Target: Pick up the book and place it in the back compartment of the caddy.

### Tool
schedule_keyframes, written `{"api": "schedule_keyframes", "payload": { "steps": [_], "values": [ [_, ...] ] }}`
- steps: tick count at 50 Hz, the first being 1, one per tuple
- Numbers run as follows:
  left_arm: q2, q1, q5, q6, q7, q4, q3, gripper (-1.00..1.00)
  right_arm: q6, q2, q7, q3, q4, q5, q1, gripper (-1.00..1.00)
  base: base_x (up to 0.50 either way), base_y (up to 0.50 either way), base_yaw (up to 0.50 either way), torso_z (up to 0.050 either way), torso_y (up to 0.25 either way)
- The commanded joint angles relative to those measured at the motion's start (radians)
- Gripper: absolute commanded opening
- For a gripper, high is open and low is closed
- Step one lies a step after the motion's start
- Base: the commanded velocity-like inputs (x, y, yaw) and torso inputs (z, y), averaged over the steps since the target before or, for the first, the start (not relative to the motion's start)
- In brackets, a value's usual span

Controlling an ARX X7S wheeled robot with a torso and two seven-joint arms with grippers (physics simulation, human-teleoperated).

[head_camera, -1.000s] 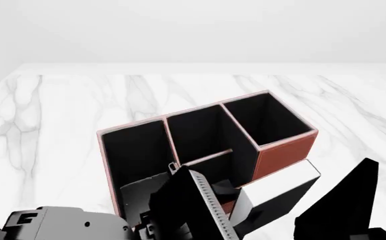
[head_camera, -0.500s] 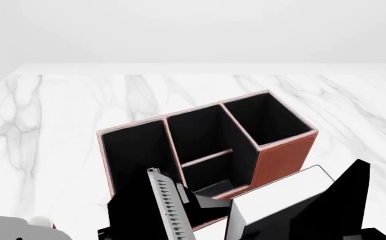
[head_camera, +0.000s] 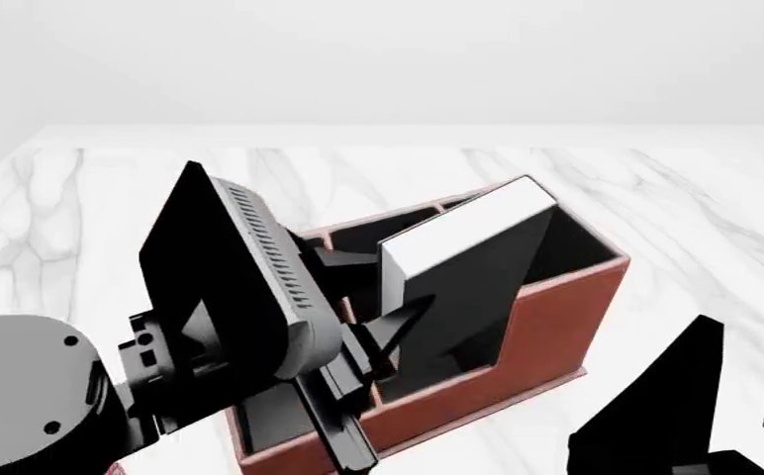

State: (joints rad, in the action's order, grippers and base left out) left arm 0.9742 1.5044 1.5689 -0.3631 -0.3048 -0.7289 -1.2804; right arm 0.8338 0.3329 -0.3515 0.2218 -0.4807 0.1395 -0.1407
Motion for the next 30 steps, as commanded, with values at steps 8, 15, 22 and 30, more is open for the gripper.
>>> {"api": "schedule_keyframes", "payload": {
  "steps": [8,15,22,30],
  "values": [
    [-0.035,0.143,-0.02,-0.109,0.131,0.06,0.088,-1.0,0.006,-0.015,0.021,-0.012,0.004,-0.027,-0.003,1.0,0.0,0.0,0.0,0.0,0.001],
    [-0.054,0.174,-0.123,-0.142,0.278,0.07,0.076,-1.0,0.005,-0.014,0.02,-0.009,0.005,-0.027,-0.003,1.0,0.0,0.0,0.0,0.002,0.0],
    [-0.055,0.203,-0.203,-0.153,0.412,0.107,0.075,-1.0,0.007,-0.013,0.019,-0.003,0.011,-0.027,-0.003,1.0,0.0,0.0,0.0,0.0,0.001],
    [-0.078,0.225,-0.238,-0.163,0.45,0.172,0.078,-1.0,0.005,-0.012,0.019,0.003,0.01,-0.029,-0.003,1.0,0.0,0.0,0.0,0.0,0.001]
  ]
}}
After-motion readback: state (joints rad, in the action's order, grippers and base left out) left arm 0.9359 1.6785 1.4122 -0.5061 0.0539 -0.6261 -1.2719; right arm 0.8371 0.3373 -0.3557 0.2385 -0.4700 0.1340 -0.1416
